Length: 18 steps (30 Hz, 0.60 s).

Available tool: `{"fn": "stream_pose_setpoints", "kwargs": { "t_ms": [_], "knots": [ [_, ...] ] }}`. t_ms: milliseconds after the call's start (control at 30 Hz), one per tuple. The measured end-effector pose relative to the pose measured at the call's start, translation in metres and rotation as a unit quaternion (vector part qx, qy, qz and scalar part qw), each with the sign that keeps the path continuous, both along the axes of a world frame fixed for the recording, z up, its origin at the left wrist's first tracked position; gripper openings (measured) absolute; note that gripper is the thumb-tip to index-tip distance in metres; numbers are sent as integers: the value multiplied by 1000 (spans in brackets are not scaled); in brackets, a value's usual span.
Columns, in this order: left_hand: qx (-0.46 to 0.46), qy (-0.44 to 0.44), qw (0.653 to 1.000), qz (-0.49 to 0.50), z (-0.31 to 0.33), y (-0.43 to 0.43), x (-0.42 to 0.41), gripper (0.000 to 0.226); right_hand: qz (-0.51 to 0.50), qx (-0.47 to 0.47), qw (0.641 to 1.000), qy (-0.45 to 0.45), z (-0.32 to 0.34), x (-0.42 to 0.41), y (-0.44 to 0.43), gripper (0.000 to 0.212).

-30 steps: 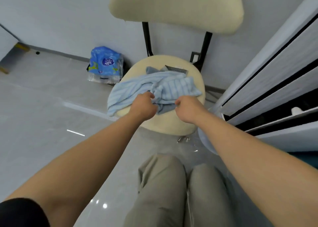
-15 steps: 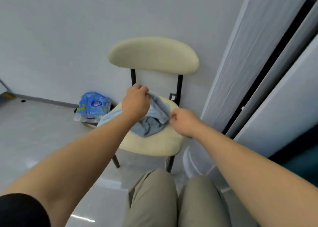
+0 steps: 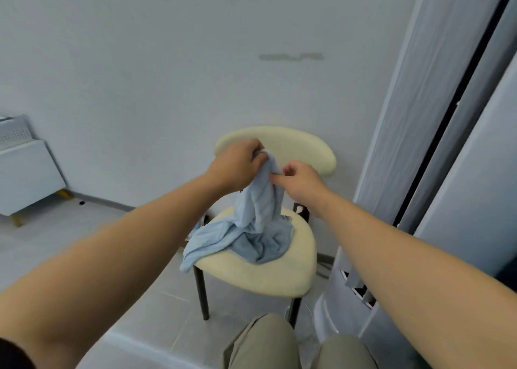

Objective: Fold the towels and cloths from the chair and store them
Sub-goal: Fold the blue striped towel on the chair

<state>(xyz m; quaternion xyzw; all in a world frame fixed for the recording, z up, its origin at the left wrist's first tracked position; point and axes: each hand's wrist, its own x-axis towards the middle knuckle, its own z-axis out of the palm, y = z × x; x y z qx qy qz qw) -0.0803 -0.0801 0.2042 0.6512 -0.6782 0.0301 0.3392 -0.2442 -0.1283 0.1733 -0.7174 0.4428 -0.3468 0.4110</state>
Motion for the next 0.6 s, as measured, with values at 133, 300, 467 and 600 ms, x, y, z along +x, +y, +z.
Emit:
{"fn": "stream_pose_setpoints", "kwargs": {
  "t_ms": [133,300,467,600],
  "knots": [
    [15,35,999,-6,12,12,3,33,-58,-21,998,-33,28,-7,9,33],
    [47,30,998,-42,35,36,1,31,-81,-38,993,-75,66,-22,22,33],
    [-3,112,993,-33,59,52,-4,10,-55,-83,995,-32,94,-45,35,15],
    [-5,252,966,-56,76,61,-9,30,-60,-158,983,69,106,-61,31,6]
  ]
}}
